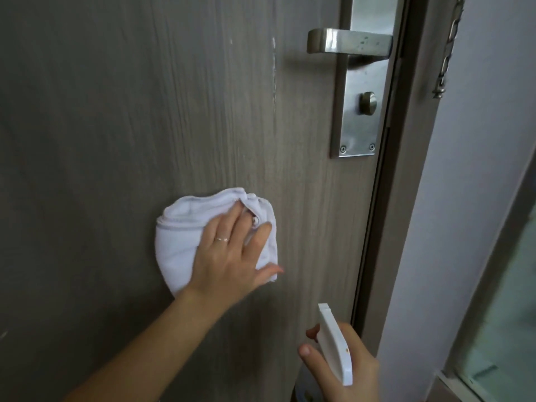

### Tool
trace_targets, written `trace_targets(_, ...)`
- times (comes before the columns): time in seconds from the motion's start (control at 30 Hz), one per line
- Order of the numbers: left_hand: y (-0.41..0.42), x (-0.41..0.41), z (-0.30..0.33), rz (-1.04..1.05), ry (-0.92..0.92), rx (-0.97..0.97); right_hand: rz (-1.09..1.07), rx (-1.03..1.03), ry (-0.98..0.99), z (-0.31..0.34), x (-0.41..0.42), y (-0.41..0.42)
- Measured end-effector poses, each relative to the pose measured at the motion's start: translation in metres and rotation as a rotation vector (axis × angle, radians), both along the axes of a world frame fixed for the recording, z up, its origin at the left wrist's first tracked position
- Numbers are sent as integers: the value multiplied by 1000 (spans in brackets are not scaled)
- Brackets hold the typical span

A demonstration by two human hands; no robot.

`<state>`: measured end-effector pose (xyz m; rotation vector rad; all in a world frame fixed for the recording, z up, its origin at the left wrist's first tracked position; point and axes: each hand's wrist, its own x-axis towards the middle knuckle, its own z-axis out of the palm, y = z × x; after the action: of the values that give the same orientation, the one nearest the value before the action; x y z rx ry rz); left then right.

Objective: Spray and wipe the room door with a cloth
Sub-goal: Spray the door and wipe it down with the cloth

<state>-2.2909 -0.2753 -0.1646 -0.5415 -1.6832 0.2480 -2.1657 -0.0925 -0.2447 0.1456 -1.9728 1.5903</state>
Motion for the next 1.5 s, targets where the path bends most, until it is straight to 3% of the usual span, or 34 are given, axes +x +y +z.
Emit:
trace_targets(0.13,15,1,-48,-151,-146,-87,-14,5,-16,-14,-3,-2)
trace_targets(0.27,14,4,-108,-79,-332,-363,-33,15,-37,-19,1,1)
trace_targets(0.4,8,-6,-115,13,-283,-621,-79,38,-44,-21,5,8)
trace_targets(0.5,15,-8,-92,-18,-179,-539,-78,19,-49,-15,7,17)
trace_targets(0.7,32,-12,41,-2,18,-59,-68,-31,-20,5,2,25)
trace_targets(0.9,36,-12,21,-61,47,-146,-88,-76,-28,1,-10,23)
trace_targets(1.1,21,3,-119,-72,-236,-416,-94,-68,-36,-11,-7,18)
trace_targets(1.17,16,2,-135,-23,-307,-473,-77,-70,-48,-11,-5,16)
trace_targets(1.33,21,-1,-102,-73,-174,-356,-87,-77,-37,-9,2,16)
trace_targets(1.5,19,-4,22,-38,26,-71,-90,-78,-32,0,1,22)
